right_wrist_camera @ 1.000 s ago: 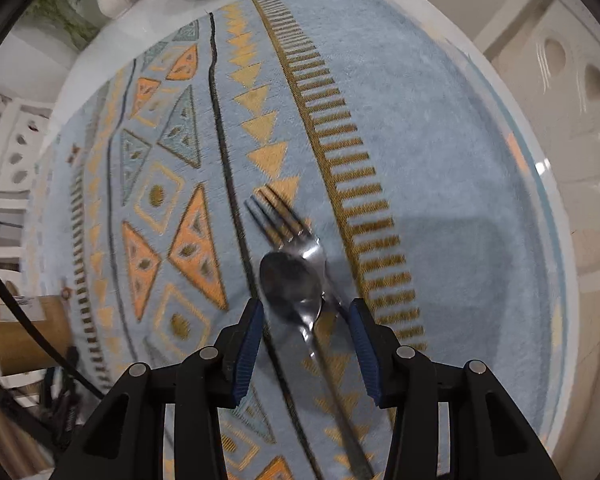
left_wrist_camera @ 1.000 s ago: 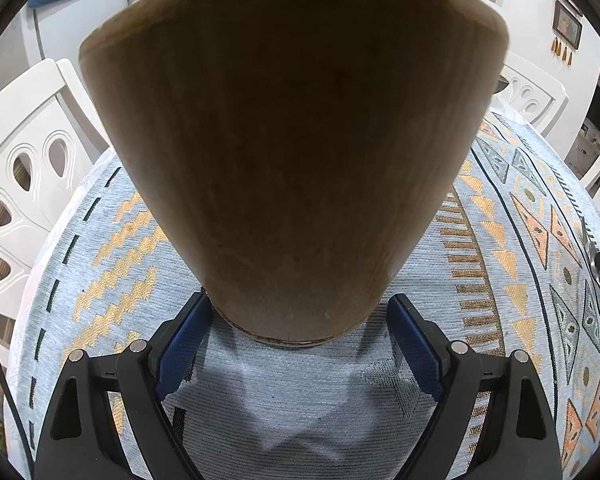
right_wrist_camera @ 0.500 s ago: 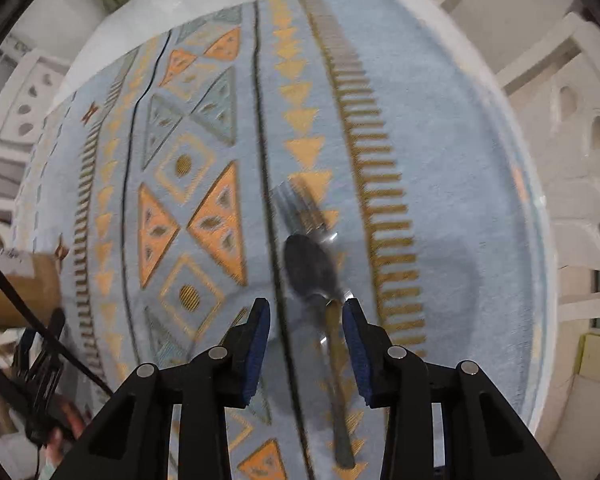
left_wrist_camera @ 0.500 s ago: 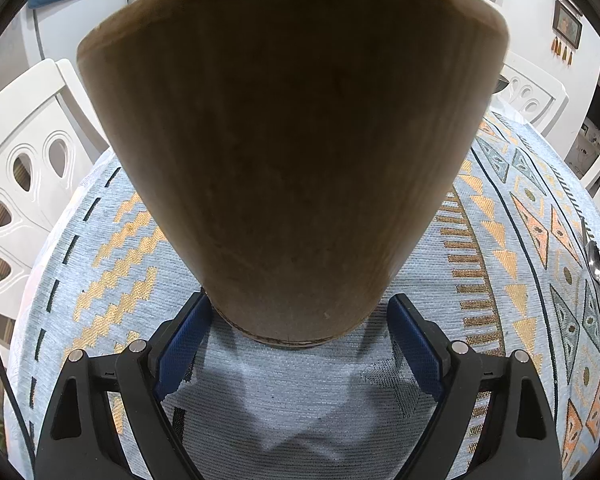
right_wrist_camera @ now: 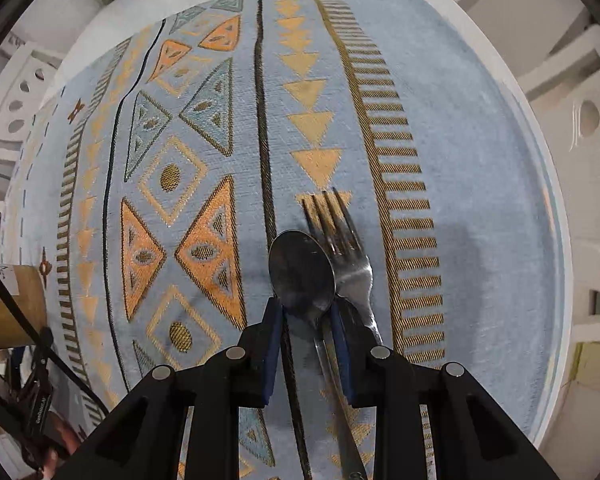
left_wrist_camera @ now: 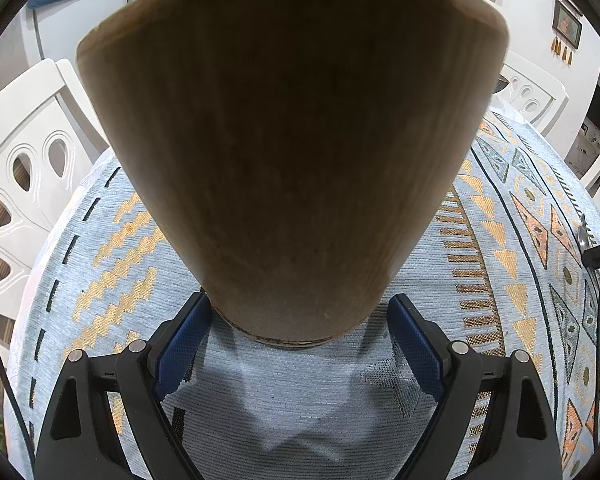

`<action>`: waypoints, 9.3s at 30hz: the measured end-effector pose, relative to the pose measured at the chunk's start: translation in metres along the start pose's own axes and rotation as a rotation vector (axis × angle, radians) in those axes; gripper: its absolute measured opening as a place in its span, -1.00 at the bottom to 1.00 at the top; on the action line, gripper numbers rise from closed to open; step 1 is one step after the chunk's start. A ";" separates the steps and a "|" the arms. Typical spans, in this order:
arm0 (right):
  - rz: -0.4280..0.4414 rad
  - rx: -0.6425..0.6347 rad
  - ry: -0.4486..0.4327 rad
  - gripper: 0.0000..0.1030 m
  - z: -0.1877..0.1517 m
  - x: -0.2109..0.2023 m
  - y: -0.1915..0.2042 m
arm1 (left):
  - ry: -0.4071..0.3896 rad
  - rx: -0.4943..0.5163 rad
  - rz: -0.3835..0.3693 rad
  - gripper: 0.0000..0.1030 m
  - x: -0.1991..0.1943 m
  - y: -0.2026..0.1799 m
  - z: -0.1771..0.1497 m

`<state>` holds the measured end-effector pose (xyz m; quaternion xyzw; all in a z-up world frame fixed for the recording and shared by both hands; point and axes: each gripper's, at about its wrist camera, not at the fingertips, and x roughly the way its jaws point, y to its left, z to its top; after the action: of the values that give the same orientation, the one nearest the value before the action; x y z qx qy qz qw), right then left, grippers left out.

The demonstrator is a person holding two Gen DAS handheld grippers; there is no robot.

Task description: Organize utensils

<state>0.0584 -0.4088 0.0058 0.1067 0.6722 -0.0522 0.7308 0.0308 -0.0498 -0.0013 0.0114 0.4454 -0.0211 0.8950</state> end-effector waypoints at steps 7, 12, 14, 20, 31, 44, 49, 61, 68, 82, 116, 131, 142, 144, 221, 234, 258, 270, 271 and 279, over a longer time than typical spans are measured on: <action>0.033 0.039 0.013 -0.94 -0.001 -0.010 0.004 | 0.000 0.000 0.001 0.74 0.000 0.000 0.000; 0.066 0.005 0.012 -0.94 0.000 -0.010 0.020 | 0.000 0.000 0.000 0.75 0.000 0.001 0.000; 0.085 0.008 0.001 -0.94 0.003 -0.013 0.020 | 0.000 0.000 0.000 0.75 0.000 0.000 0.000; 0.096 0.012 0.032 -0.91 0.017 0.002 0.009 | 0.000 -0.001 0.000 0.75 0.001 0.000 0.000; 0.157 -0.017 0.039 -0.89 0.036 0.011 0.004 | 0.001 -0.001 0.000 0.76 0.001 -0.002 0.000; 0.061 -0.133 0.059 -0.82 0.029 0.015 0.023 | 0.001 0.000 0.001 0.76 0.001 -0.002 0.001; 0.073 -0.170 0.063 -0.42 0.030 0.019 0.032 | 0.001 -0.001 0.001 0.76 0.001 -0.001 0.001; 0.126 -0.177 0.030 0.04 0.034 0.015 0.041 | 0.001 -0.001 0.001 0.77 0.001 -0.001 0.001; 0.151 -0.132 0.038 -0.30 0.050 0.018 0.028 | 0.001 -0.001 0.001 0.78 0.001 -0.001 0.001; 0.004 -0.261 0.031 -0.31 0.063 0.018 0.008 | 0.006 0.005 0.004 0.82 0.004 -0.007 0.002; 0.185 -0.083 -0.544 -0.58 -0.032 -0.141 0.019 | 0.006 0.003 0.003 0.82 0.005 -0.010 0.003; 0.452 -0.274 -0.769 -0.58 -0.017 -0.254 0.113 | 0.007 0.003 0.003 0.82 0.005 -0.009 0.003; 0.672 -0.502 -0.803 -0.58 -0.023 -0.299 0.223 | 0.006 0.001 0.000 0.82 0.006 -0.007 0.002; 0.677 -0.521 -0.760 -0.58 -0.022 -0.286 0.241 | 0.005 0.000 -0.001 0.82 0.006 -0.007 0.002; -0.018 -0.004 -0.008 -0.30 0.024 0.004 0.014 | 0.005 -0.005 -0.006 0.82 0.003 -0.007 0.005; -0.107 -0.057 -0.039 -0.89 0.010 -0.012 0.036 | 0.005 -0.008 -0.010 0.82 0.002 -0.008 0.006; 0.011 -0.115 -0.125 -0.91 0.028 -0.016 0.091 | 0.005 -0.007 -0.009 0.82 0.003 -0.006 0.005; 0.198 -0.238 -0.563 -0.92 0.009 -0.131 0.153 | 0.005 -0.007 -0.010 0.82 0.003 -0.006 0.005; 0.203 -0.242 -0.590 -0.92 0.010 -0.141 0.156 | 0.005 -0.007 -0.010 0.82 0.003 -0.007 0.005; 0.352 -0.334 -0.881 -0.92 -0.002 -0.267 0.199 | 0.005 -0.008 -0.010 0.82 0.003 -0.007 0.005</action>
<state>0.0761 -0.2332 0.2876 0.0678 0.2710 0.1400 0.9499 0.0365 -0.0570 -0.0007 0.0058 0.4477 -0.0238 0.8938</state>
